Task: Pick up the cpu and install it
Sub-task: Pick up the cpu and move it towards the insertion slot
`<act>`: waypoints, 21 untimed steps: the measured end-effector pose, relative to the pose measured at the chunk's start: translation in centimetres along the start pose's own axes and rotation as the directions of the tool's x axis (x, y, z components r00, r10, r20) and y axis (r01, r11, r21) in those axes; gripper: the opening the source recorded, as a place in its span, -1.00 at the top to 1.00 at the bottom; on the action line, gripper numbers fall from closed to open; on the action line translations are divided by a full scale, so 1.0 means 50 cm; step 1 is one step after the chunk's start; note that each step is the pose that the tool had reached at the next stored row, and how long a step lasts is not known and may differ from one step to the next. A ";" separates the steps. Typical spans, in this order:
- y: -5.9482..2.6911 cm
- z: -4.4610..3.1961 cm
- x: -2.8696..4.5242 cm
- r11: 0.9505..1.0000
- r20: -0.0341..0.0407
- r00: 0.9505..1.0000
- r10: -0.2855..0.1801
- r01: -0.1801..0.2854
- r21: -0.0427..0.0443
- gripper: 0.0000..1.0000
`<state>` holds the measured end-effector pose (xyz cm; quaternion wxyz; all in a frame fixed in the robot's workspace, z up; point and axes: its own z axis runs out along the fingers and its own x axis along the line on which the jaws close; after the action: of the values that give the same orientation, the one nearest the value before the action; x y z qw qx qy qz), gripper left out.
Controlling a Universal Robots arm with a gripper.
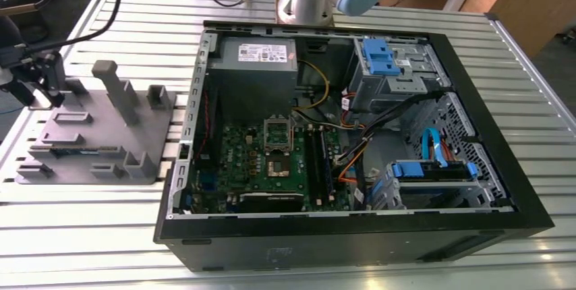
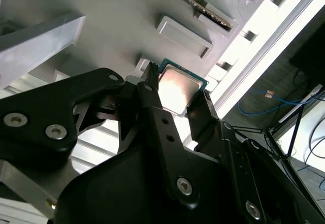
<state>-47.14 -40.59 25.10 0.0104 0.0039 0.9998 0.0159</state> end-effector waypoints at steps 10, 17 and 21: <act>0.001 -0.020 0.000 1.000 0.000 1.000 0.000 0.000 0.000 0.06; 0.001 -0.037 -0.001 1.000 0.000 1.000 0.000 0.000 0.000 0.06; 0.001 -0.047 -0.001 1.000 0.000 1.000 0.000 0.000 0.000 0.06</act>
<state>-47.14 -40.59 27.45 0.0103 0.0040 0.9998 0.0159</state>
